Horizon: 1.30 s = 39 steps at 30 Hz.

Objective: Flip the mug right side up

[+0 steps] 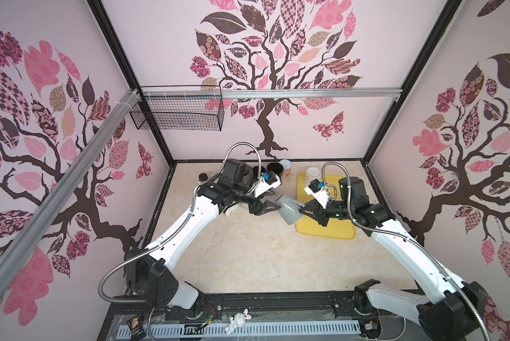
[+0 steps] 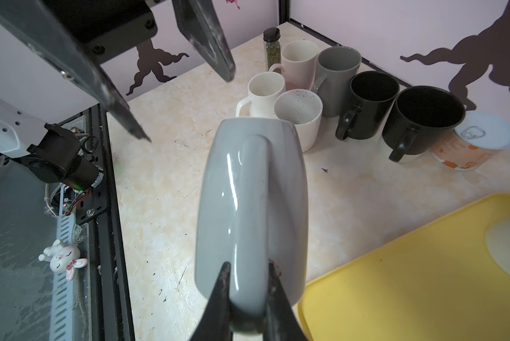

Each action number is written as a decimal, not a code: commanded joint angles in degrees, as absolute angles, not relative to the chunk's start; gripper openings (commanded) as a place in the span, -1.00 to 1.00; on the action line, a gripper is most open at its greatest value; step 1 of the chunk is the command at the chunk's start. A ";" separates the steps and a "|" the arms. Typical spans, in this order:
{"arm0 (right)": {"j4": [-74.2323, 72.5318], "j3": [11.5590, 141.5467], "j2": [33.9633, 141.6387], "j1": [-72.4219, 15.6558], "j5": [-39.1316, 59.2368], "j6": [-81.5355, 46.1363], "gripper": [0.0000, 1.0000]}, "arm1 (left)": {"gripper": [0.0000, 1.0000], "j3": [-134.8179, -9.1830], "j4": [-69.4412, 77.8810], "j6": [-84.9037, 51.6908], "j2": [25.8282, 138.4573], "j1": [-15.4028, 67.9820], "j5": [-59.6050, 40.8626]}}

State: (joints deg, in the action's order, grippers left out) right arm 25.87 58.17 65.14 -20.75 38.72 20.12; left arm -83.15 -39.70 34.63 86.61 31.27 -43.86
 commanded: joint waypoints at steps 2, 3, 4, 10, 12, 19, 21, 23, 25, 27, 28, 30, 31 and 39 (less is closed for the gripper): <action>23.75 59.53 62.84 -21.27 42.89 22.33 -1.00 | 0.33 -89.72 -46.39 40.93 90.12 32.78 -47.88; 23.71 59.43 62.84 -21.36 43.05 22.41 -1.00 | 0.33 -90.17 -46.07 40.81 90.77 32.99 -48.84; 23.63 59.25 62.89 -21.36 43.16 22.27 -1.00 | 0.34 -90.58 -46.19 41.10 91.32 33.17 -49.36; 24.40 60.08 64.35 -22.39 43.30 22.57 -1.00 | 0.35 -92.02 -45.69 41.74 94.08 33.23 -46.86; 25.20 60.30 65.15 -23.17 43.03 22.89 -1.00 | 0.35 -92.69 -45.53 41.77 94.74 33.27 -46.91; 23.62 59.35 65.66 -23.71 44.64 21.56 -1.00 | 0.35 -94.92 -48.76 43.18 98.30 33.23 -50.52; 23.43 59.15 65.41 -23.82 44.98 21.51 -1.00 | 0.35 -95.27 -49.69 43.54 99.44 33.24 -51.69; 22.93 58.95 65.22 -23.89 45.96 21.17 -1.00 | 0.35 -95.19 -49.79 43.34 100.38 33.27 -53.11; 21.84 58.57 64.99 -23.91 46.89 20.45 -1.00 | 0.35 -95.51 -50.25 43.25 101.18 33.35 -53.69; 20.04 58.19 64.65 -23.86 47.87 19.15 -1.00 | 0.35 -96.10 -51.41 43.32 102.01 33.49 -53.96; 18.90 57.96 64.40 -23.90 48.27 18.60 -1.00 | 0.35 -96.25 -52.03 43.50 102.37 33.58 -54.05; 16.10 57.21 63.83 -23.91 48.62 16.93 -1.00 | 0.34 -96.37 -52.75 43.60 102.63 33.66 -54.23; 14.79 56.96 63.60 -23.90 48.69 16.18 -1.00 | 0.33 -96.37 -52.99 43.76 102.82 33.66 -54.31; 9.09 56.26 63.46 -23.91 50.95 12.88 -1.00 | 0.23 -95.68 -53.82 44.38 102.58 33.81 -55.42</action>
State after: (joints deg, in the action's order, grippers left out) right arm 19.79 53.60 65.21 -23.57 45.41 14.11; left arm -94.08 -51.33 43.22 101.82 33.10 -54.54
